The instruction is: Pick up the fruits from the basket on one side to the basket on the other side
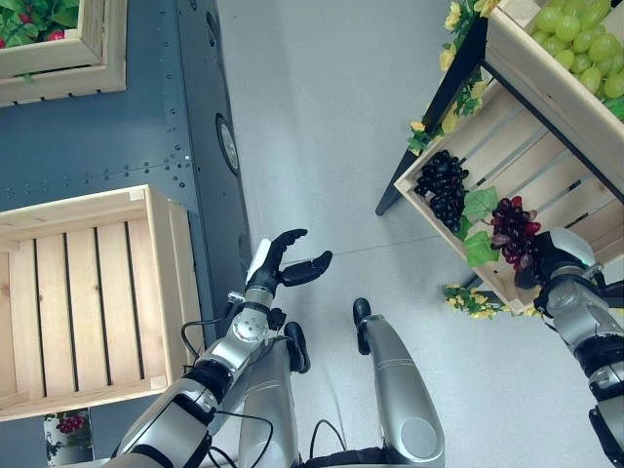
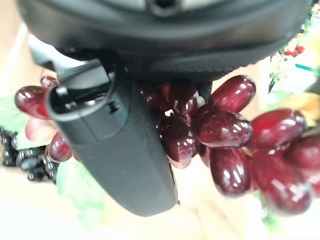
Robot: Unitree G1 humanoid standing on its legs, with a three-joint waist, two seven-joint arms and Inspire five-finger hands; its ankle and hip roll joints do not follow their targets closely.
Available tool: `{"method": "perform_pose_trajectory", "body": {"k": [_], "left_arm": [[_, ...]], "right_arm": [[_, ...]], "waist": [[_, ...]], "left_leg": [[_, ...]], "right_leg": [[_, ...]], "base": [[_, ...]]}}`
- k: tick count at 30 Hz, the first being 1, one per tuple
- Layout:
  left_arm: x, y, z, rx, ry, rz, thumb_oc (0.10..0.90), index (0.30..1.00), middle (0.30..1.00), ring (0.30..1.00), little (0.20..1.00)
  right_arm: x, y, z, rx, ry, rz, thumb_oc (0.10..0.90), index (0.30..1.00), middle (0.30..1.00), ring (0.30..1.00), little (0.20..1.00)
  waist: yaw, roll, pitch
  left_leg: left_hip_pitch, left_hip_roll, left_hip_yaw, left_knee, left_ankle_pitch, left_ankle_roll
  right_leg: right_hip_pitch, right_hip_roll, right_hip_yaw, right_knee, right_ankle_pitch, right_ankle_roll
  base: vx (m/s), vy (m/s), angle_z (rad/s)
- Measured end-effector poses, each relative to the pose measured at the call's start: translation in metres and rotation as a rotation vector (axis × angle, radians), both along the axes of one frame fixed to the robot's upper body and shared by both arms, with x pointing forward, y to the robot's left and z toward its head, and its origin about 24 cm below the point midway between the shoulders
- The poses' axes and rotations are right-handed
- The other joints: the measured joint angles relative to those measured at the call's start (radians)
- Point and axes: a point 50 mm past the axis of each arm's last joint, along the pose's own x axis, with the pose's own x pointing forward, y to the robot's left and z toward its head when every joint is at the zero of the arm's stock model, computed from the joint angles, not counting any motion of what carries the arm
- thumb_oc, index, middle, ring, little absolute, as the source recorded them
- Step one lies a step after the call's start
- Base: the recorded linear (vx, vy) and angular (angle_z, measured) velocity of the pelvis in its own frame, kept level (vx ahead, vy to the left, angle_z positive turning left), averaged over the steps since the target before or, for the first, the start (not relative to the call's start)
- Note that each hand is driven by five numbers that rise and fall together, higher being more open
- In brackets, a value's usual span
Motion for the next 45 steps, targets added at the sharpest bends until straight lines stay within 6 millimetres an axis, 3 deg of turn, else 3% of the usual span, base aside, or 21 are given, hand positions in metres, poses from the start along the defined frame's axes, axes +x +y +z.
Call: {"method": "perform_pose_trajectory", "body": {"k": [3, 6, 10, 17, 23, 31, 32, 45], "left_arm": [[0.0, 0.0, 0.0, 0.001, 0.0, -0.003, 0.8, 0.9, 0.9, 0.9, 0.9], [0.001, -0.001, 0.005, -0.004, -0.022, -0.014, 0.8, 0.9, 0.9, 0.9, 0.9], [0.001, -0.002, 0.007, -0.006, -0.028, -0.017, 0.8, 0.9, 0.9, 0.9, 0.9], [0.002, -0.002, 0.015, -0.009, -0.058, -0.032, 0.8, 0.9, 0.9, 0.9, 0.9], [0.001, -0.004, 0.013, -0.029, -0.054, -0.03, 0.8, 0.9, 0.9, 0.9, 0.9], [0.0, -0.002, 0.018, -0.03, -0.077, -0.035, 0.8, 0.9, 0.9, 0.9, 0.9], [0.0, -0.002, 0.018, -0.029, -0.077, -0.032, 0.8, 0.9, 0.9, 0.9, 0.9], [-0.001, 0.001, 0.019, -0.058, -0.088, -0.016, 0.8, 0.9, 0.9, 0.9, 0.9]], "right_arm": [[0.003, 0.002, 0.004, 0.112, -0.055, -0.014, 0.4, 0.3, 0.3, 0.3, 0.3], [0.003, -0.001, 0.009, 0.386, -0.166, -0.068, 0.4, 0.3, 0.3, 0.3, 0.3], [0.003, -0.004, 0.009, 0.47, -0.206, -0.091, 0.4, 0.3, 0.3, 0.3, 0.3], [0.011, -0.012, 0.032, 0.646, -0.34, -0.14, 0.4, 0.3, 0.3, 0.3, 0.3], [0.013, -0.021, 0.039, 0.653, -0.361, -0.195, 0.4, 0.3, 0.3, 0.3, 0.3], [0.011, -0.041, 0.07, 0.603, -0.432, -0.235, 0.4, 0.3, 0.3, 0.3, 0.3], [0.012, -0.04, 0.073, 0.604, -0.439, -0.231, 0.8, 0.9, 0.9, 0.9, 0.9], [0.021, -0.035, 0.089, 0.493, -0.381, -0.248, 0.8, 0.9, 0.9, 0.9, 0.9]], "waist": [[0.003, 0.001, 0.0], [0.011, 0.002, 0.001], [0.011, 0.007, 0.001], [0.012, 0.015, 0.001], [0.028, 0.035, 0.001], [0.06, 0.045, 0.002], [0.059, 0.048, 0.002], [0.084, 0.065, 0.002]], "left_leg": [[-0.019, 0.0, -0.014, 0.012, -0.003, -0.004], [-0.048, 0.001, -0.02, 0.041, -0.014, -0.011], [-0.06, 0.005, -0.033, 0.078, -0.035, -0.021], [-0.147, 0.006, -0.05, 0.143, -0.053, -0.034], [-0.16, 0.006, -0.074, 0.169, -0.063, -0.041], [-0.264, 0.004, -0.08, 0.225, -0.065, -0.042], [-0.268, 0.003, -0.081, 0.226, -0.065, -0.041], [-0.275, -0.011, -0.099, 0.221, -0.064, -0.042]], "right_leg": [[-0.019, 0.007, -0.002, 0.011, -0.004, -0.007], [-0.053, 0.009, -0.003, 0.049, -0.019, -0.017], [-0.066, 0.013, -0.009, 0.091, -0.044, -0.019], [-0.161, 0.019, -0.01, 0.166, -0.065, -0.033], [-0.17, 0.028, -0.017, 0.187, -0.078, -0.04], [-0.271, 0.022, -0.017, 0.243, -0.079, -0.042], [-0.274, 0.021, -0.019, 0.244, -0.079, -0.042], [-0.273, 0.003, -0.04, 0.25, -0.088, -0.049]], "base": [[0.0, 0.002, -0.02], [0.0, 0.0, 0.0], [0.0, -0.008, 0.01], [0.0, 0.011, -0.01], [0.0, 0.005, -0.02], [0.0, 0.0, 0.01], [0.0, 0.001, 0.05], [0.01, -0.002, 0.05]]}}
